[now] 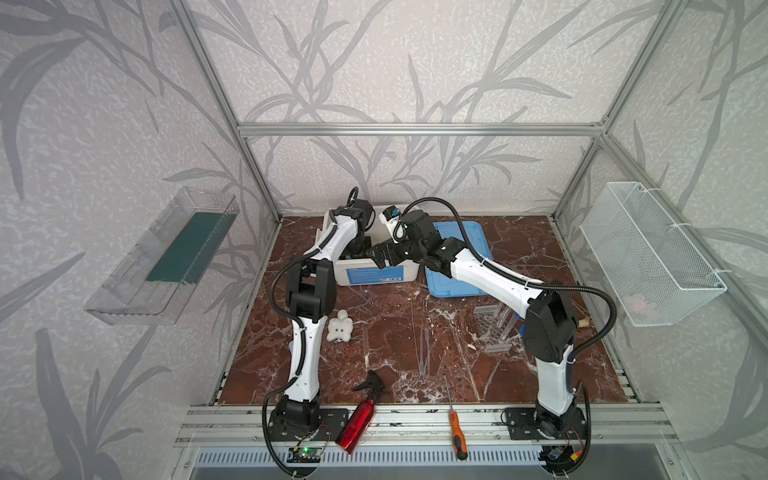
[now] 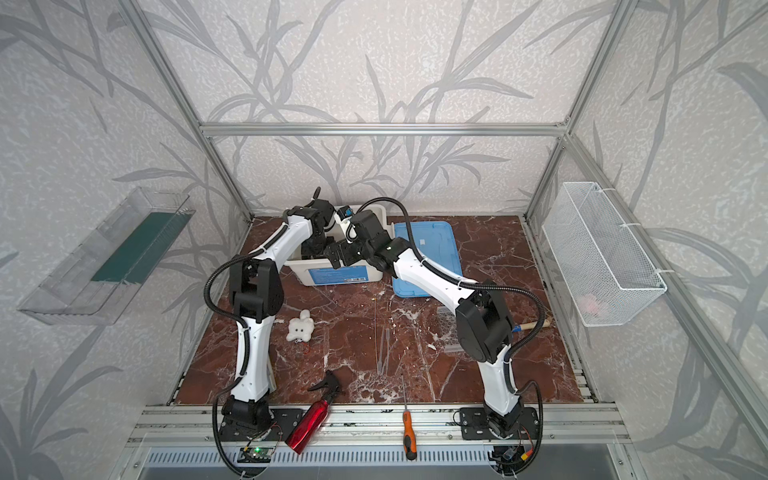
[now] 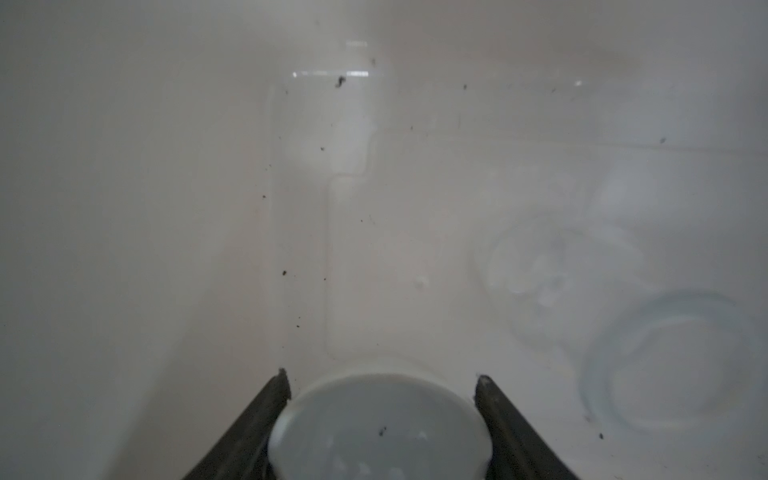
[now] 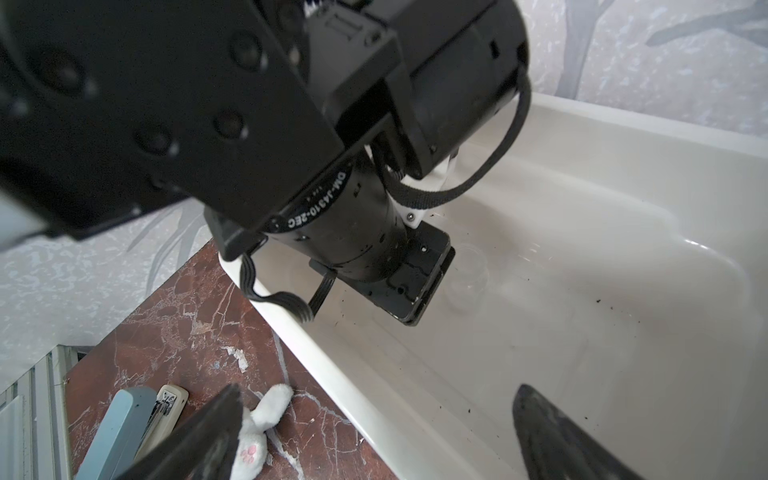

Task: Organize the chemistry lab equipment
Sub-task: 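Lower the funnel into the white bin and open the left gripper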

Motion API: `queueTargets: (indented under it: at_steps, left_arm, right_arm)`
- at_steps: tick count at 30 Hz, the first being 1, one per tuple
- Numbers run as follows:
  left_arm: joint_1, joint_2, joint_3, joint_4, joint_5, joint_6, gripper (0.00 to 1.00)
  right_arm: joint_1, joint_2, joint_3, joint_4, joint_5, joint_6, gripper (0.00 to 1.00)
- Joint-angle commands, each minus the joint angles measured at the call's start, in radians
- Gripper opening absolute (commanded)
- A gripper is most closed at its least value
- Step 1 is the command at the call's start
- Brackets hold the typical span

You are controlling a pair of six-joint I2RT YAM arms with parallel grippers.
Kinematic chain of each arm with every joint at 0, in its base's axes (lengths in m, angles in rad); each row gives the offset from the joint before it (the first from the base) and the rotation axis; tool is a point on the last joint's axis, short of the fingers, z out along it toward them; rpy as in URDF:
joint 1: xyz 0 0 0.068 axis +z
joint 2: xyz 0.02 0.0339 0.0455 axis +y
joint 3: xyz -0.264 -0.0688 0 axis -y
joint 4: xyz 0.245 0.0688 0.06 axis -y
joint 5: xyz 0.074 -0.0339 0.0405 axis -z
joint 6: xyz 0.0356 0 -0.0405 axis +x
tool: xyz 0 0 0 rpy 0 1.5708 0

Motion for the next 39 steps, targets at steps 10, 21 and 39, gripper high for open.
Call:
queueTargets:
  at_steps: [10, 21, 39]
  left_arm:
    - [0.004, 0.012, -0.067, 0.026, 0.000, -0.018, 0.55]
    - [0.004, -0.008, -0.124, 0.070, 0.010, -0.033, 0.68]
    - [0.000, -0.263, -0.110, 0.046, -0.016, -0.019, 0.99]
  right_arm:
    - [-0.027, -0.046, -0.079, 0.048, -0.017, 0.023, 0.99]
    - [-0.064, -0.127, -0.171, 0.105, -0.048, 0.077, 0.99]
    - [-0.066, -0.402, -0.187, -0.083, -0.035, -0.037, 0.99]
